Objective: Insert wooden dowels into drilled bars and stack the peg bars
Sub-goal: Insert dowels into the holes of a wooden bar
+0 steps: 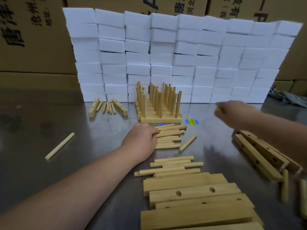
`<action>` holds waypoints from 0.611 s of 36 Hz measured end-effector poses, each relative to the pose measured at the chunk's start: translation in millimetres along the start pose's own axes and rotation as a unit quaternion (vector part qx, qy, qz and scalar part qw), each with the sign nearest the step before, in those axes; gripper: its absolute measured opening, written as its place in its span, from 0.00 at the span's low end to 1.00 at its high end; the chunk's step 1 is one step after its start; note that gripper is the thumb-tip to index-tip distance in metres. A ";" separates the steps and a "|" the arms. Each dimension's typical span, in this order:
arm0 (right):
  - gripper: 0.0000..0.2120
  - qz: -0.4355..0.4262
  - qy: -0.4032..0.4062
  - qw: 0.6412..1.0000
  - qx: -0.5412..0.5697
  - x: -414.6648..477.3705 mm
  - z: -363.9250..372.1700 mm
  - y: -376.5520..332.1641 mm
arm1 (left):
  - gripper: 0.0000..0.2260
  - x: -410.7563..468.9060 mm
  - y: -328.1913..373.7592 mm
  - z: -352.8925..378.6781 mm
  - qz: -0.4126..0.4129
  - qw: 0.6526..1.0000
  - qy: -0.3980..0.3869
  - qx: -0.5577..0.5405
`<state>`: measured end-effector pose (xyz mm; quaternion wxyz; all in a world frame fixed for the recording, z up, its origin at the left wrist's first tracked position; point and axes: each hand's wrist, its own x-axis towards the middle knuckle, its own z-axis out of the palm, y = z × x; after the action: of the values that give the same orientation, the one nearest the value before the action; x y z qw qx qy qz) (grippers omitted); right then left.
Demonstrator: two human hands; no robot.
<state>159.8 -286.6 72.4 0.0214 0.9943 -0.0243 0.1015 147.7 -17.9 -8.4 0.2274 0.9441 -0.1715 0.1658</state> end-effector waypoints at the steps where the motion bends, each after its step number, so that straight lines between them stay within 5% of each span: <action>1: 0.19 0.027 0.010 1.000 0.004 1.8 -4.5 13.0 | 0.14 0.5 0.5 0.1 0.001 1.000 0.000 0.000; 6: 0.21 0.094 -0.065 0.992 -0.056 -8.6 -7.3 35.7 | 0.14 1.1 1.5 0.0 -0.001 1.000 -0.004 0.001; 10: 0.17 -0.031 0.021 0.995 0.087 -45.6 -25.4 -16.0 | 0.14 -0.4 2.2 -1.1 -0.008 1.000 -0.007 -0.001; 12: 0.13 -0.141 -0.022 0.976 0.167 -80.2 -45.4 -51.2 | 0.14 -0.6 2.8 -1.6 -0.011 1.000 -0.010 0.000; 16: 0.25 -0.321 -0.212 0.921 0.064 -134.7 -68.4 -104.6 | 0.13 -0.6 3.6 -2.6 -0.008 1.000 -0.016 0.000; 22: 0.26 -0.335 -0.244 0.910 0.028 -139.0 -53.4 -116.8 | 0.10 -1.2 4.1 -3.1 -0.015 1.000 0.001 -0.017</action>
<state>19.2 -161.4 92.1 0.0199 0.9381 0.3082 -0.1566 144.3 -19.5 -4.8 0.2461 0.9425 -0.1595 0.1603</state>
